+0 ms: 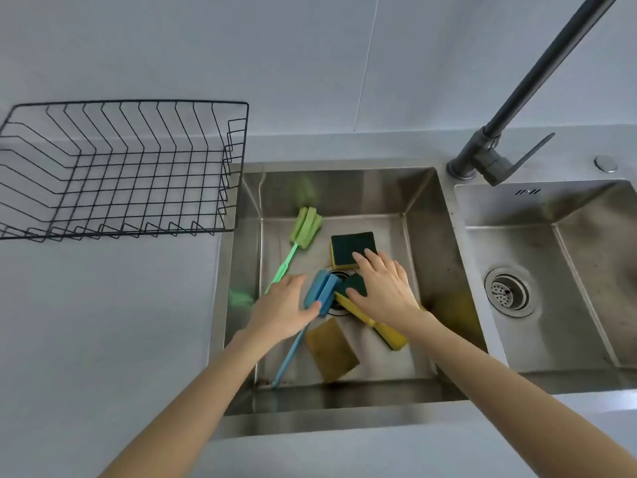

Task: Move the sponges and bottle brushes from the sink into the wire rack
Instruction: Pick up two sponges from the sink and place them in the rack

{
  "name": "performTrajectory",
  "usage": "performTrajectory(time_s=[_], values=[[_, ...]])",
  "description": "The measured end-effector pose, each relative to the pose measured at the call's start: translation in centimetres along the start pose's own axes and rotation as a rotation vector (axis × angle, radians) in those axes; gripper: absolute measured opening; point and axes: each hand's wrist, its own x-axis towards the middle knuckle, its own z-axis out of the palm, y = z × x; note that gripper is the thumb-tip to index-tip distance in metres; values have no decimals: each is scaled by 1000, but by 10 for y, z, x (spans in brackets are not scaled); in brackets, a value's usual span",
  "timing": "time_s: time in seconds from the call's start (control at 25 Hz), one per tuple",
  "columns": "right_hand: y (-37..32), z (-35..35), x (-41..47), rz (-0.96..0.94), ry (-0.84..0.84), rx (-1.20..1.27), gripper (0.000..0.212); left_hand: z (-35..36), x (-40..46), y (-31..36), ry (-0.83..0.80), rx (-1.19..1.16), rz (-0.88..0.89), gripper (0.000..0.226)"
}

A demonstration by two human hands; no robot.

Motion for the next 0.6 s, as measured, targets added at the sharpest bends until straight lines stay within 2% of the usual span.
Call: performTrajectory(time_s=[0.28,0.6], values=[[14,46,2,88,-180,-138,71,53,-2,-11,-202,-92,-156,64],[24,68,7,75,-122,-223,69,88,-4,-5,-205,-218,-358,73]])
